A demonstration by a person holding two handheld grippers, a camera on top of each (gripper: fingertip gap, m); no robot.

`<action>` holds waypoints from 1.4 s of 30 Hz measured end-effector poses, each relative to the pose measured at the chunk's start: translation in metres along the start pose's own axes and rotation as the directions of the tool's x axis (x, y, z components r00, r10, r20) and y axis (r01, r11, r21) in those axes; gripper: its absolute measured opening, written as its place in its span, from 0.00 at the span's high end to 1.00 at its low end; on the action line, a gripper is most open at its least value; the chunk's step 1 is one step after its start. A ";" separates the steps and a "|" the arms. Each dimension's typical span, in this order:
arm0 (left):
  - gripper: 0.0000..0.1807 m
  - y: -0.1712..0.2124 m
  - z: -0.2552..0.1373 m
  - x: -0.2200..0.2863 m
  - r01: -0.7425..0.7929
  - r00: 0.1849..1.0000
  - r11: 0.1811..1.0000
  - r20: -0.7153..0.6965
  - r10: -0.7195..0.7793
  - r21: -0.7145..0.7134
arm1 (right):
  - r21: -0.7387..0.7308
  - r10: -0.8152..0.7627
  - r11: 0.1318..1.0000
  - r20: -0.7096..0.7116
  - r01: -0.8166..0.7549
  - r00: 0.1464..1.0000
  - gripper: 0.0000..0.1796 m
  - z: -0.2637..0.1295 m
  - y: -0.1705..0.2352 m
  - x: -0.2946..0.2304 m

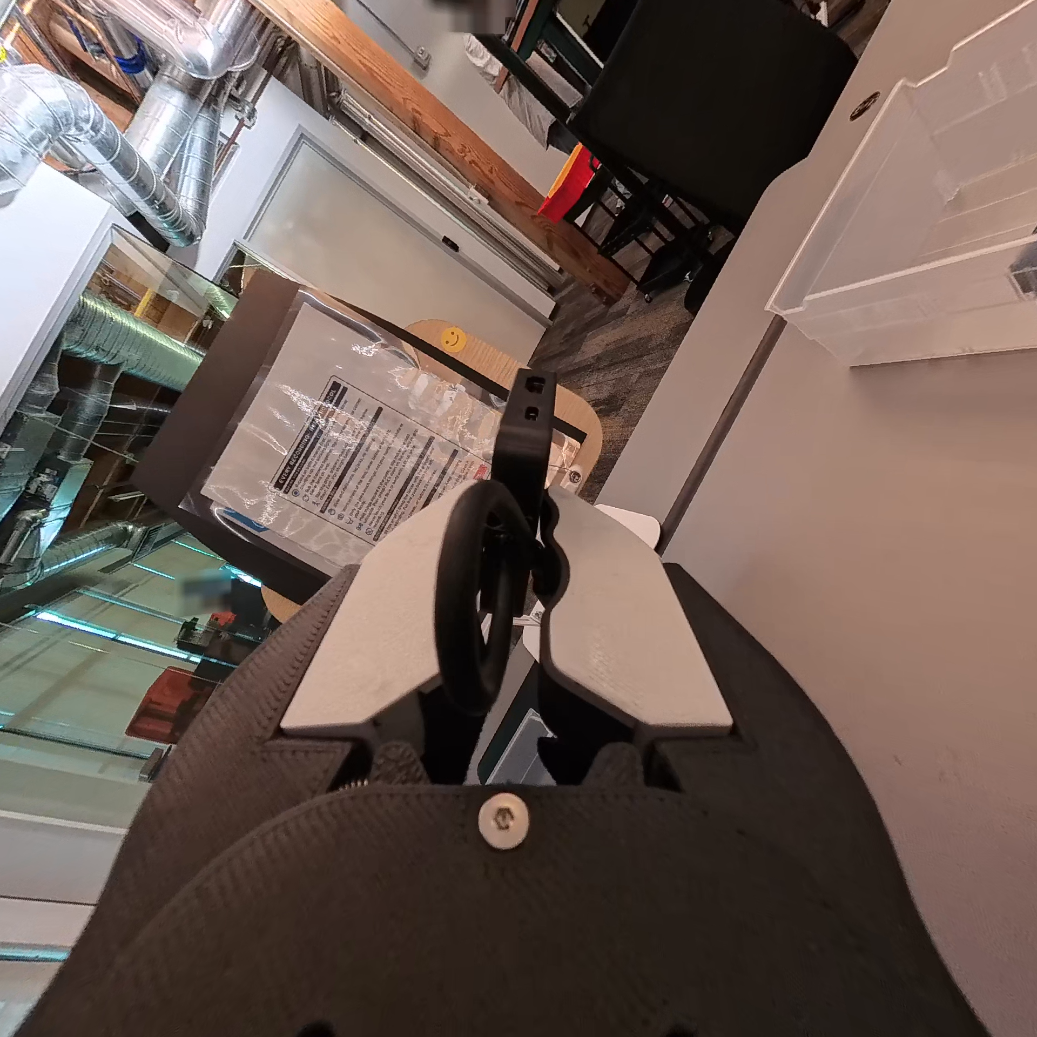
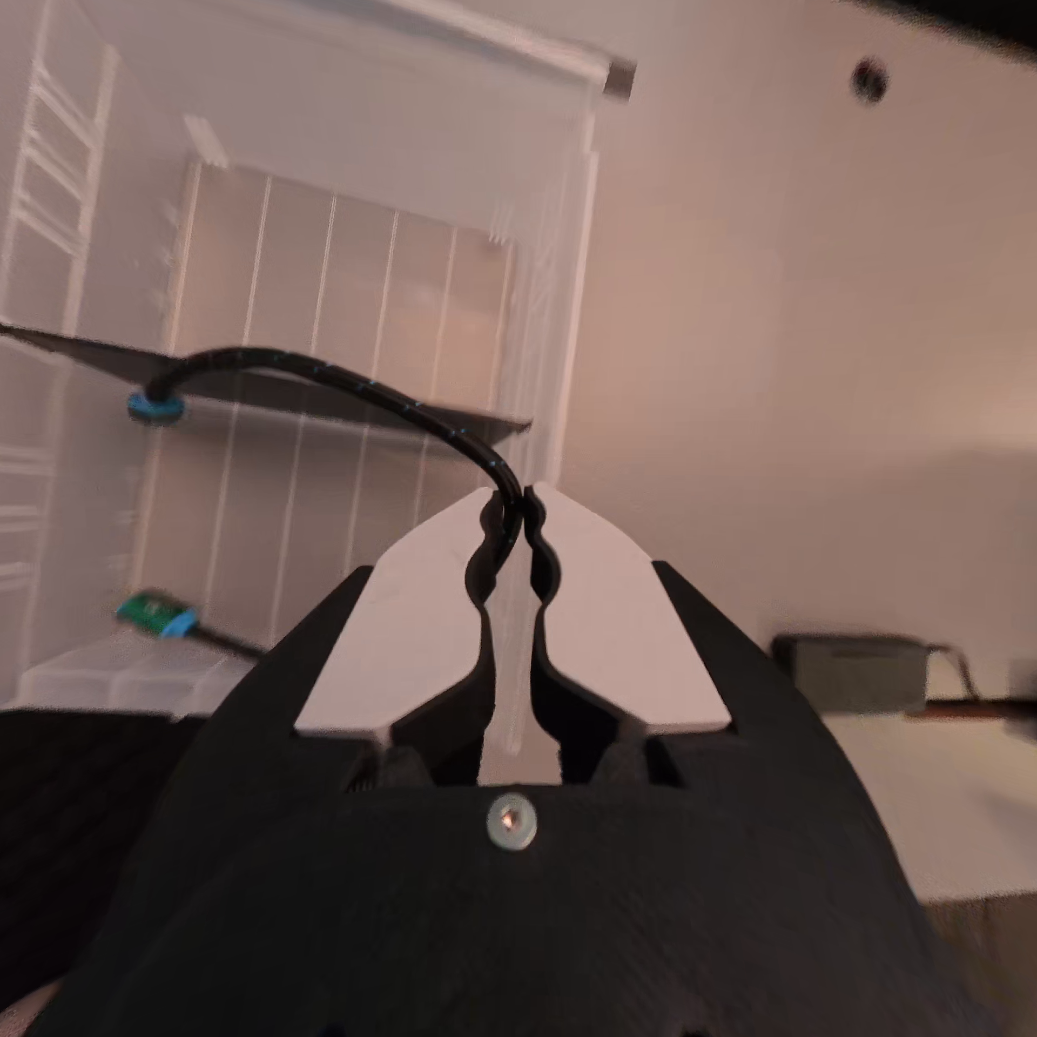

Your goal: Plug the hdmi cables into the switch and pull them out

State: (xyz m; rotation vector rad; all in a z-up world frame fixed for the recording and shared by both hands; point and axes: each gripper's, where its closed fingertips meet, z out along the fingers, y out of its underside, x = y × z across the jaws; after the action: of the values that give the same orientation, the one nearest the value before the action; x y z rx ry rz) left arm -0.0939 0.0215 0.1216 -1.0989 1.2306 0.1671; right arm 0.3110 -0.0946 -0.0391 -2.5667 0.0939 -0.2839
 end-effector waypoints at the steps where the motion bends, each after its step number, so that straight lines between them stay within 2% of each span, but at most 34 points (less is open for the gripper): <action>1: 0.91 0.000 0.000 0.000 0.000 1.000 1.000 -0.001 0.000 0.000 | -0.061 0.018 0.998 0.002 -0.018 1.000 0.95 -0.001 0.010 -0.003; 5: 0.91 0.000 -0.001 0.001 0.001 1.000 1.000 -0.007 -0.001 -0.001 | -0.214 -0.054 0.975 -0.008 0.051 0.999 0.95 0.014 0.035 -0.010; 8: 0.91 -0.001 -0.002 0.001 0.004 1.000 1.000 -0.008 -0.004 0.003 | -0.223 -0.085 0.972 -0.029 0.077 0.996 0.95 0.021 0.030 -0.011; 12: 0.91 0.000 -0.001 0.001 0.006 1.000 1.000 -0.010 -0.006 0.000 | -0.242 -0.207 0.949 0.001 0.201 0.978 0.81 0.029 0.030 -0.024; 15: 0.93 0.000 -0.001 0.002 0.005 1.000 1.000 -0.012 -0.005 0.001 | -0.243 -0.252 0.940 -0.013 0.241 0.968 0.81 0.040 0.025 -0.023; 18: 0.91 -0.001 -0.001 0.002 0.003 1.000 1.000 -0.012 -0.003 0.005 | -0.232 -0.208 0.952 -0.015 0.199 0.978 0.81 0.043 0.019 -0.023; 21: 0.93 -0.003 -0.002 0.000 0.002 1.000 1.000 0.001 -0.002 0.021 | -0.208 -0.173 0.965 -0.038 0.161 0.984 0.81 0.031 0.014 -0.019; 24: 0.92 -0.008 -0.004 0.003 0.008 1.000 0.998 -0.027 -0.007 0.061 | -0.155 -0.157 0.978 -0.106 0.139 0.982 0.80 0.003 0.005 -0.013; 26: 0.91 -0.013 -0.005 0.010 0.019 0.997 0.995 -0.072 -0.012 0.095 | -0.042 -0.174 0.985 -0.143 0.170 0.974 0.80 -0.025 -0.014 -0.018; 27: 0.91 -0.016 -0.006 0.016 0.015 0.994 0.992 -0.109 -0.002 0.121 | 0.060 -0.206 0.974 -0.145 0.217 0.968 0.79 -0.041 -0.032 -0.028; 28: 0.91 -0.020 -0.007 0.023 0.003 0.989 0.988 -0.146 0.020 0.152 | 0.185 -0.264 0.941 -0.127 0.285 0.956 0.77 -0.059 -0.052 -0.046; 29: 0.91 -0.024 -0.008 0.030 -0.010 0.984 0.984 -0.176 0.042 0.179 | 0.329 -0.354 0.869 -0.108 0.370 0.929 0.75 -0.080 -0.073 -0.072; 30: 0.91 -0.027 -0.009 0.036 -0.019 0.978 0.980 -0.200 0.059 0.197 | 0.480 -0.483 0.745 -0.093 0.464 0.871 0.76 -0.103 -0.090 -0.108; 32: 0.91 -0.033 -0.011 0.047 -0.025 0.967 0.975 -0.244 0.080 0.222 | 0.726 -0.706 0.390 -0.159 0.567 0.690 0.80 -0.149 -0.103 -0.183; 33: 0.91 -0.035 -0.012 0.052 -0.028 0.960 0.972 -0.265 0.091 0.233 | 0.783 -0.758 0.229 -0.229 0.578 0.611 0.81 -0.167 -0.103 -0.212; 34: 0.91 -0.036 -0.012 0.057 -0.032 0.954 0.971 -0.281 0.100 0.236 | 0.809 -0.789 0.103 -0.287 0.579 0.543 0.83 -0.180 -0.101 -0.238; 35: 0.91 -0.037 -0.012 0.060 -0.042 0.951 0.972 -0.290 0.110 0.232 | 0.816 -0.809 0.024 -0.323 0.577 0.491 0.82 -0.189 -0.099 -0.259; 38: 0.91 -0.036 -0.012 0.070 -0.084 0.938 0.970 -0.309 0.155 0.229 | 0.806 -0.825 -0.098 -0.393 0.583 0.406 0.82 -0.197 -0.097 -0.300; 42: 0.91 -0.043 -0.014 0.080 -0.097 0.924 0.962 -0.336 0.183 0.257 | 0.787 -0.851 -0.124 -0.397 0.604 0.343 0.83 -0.186 -0.094 -0.324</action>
State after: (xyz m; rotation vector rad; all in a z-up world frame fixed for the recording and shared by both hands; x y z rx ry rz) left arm -0.0449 -0.0457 0.0820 -0.8532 1.6133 -0.0752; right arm -0.0453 -0.0710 0.1053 -1.1962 -1.3874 -0.2820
